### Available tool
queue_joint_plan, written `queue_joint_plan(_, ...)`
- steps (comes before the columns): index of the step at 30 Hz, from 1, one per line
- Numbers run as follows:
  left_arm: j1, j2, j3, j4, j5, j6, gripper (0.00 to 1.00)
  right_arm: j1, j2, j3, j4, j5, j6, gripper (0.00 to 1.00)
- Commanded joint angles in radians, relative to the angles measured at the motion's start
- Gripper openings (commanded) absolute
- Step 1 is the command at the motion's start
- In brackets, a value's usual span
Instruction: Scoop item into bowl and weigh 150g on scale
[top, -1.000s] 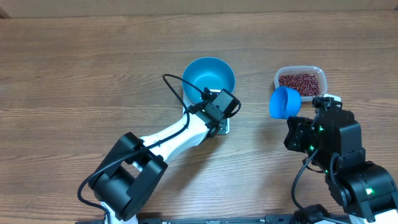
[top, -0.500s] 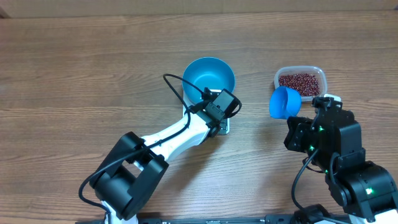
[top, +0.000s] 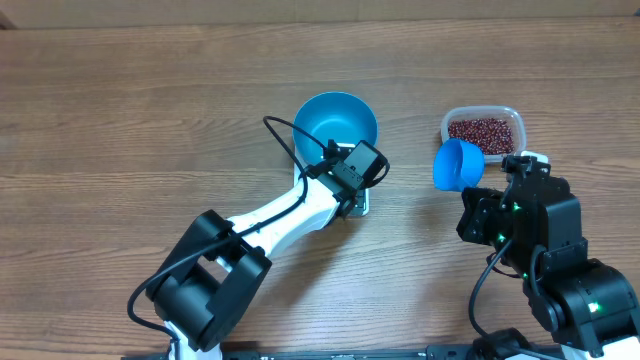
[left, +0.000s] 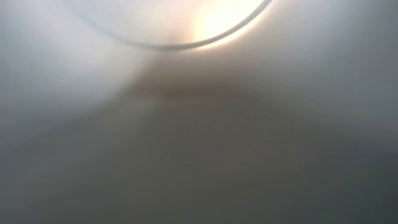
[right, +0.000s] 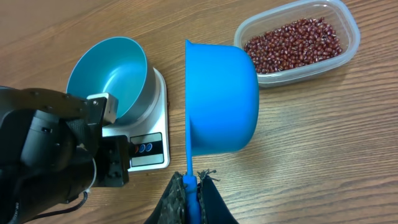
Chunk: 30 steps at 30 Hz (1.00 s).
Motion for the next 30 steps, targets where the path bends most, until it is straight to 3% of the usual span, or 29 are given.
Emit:
queue_joint_plan(1,-0.004,-0.113,0.062,-0.003,-0.008,0.043,0.05,-0.004,-0.003,0.035,0.009,-0.002,-0.008,0.04)
queue_joint_plan(8,-0.005,-0.31,0.064,-0.043,-0.008,0.106,0.04,-0.004,-0.003,0.035,0.009,-0.002,-0.008,0.04)
queue_joint_plan(15,-0.005,-0.533,0.064,-0.236,-0.008,0.315,0.04,-0.003,-0.003,0.035,-0.004,-0.002,-0.008,0.04)
queue_joint_plan(24,-0.005,-0.697,0.064,-0.412,-0.005,0.344,0.04,-0.004,-0.003,0.035,-0.042,-0.002,-0.008,0.04)
queue_joint_plan(29,0.01,-0.732,0.094,-0.512,0.101,0.348,0.04,-0.003,-0.003,0.035,-0.05,-0.002,-0.008,0.04)
queue_joint_plan(30,0.022,-0.732,0.126,-0.546,0.137,0.357,0.14,-0.003,-0.003,0.035,-0.051,-0.003,-0.008,0.04)
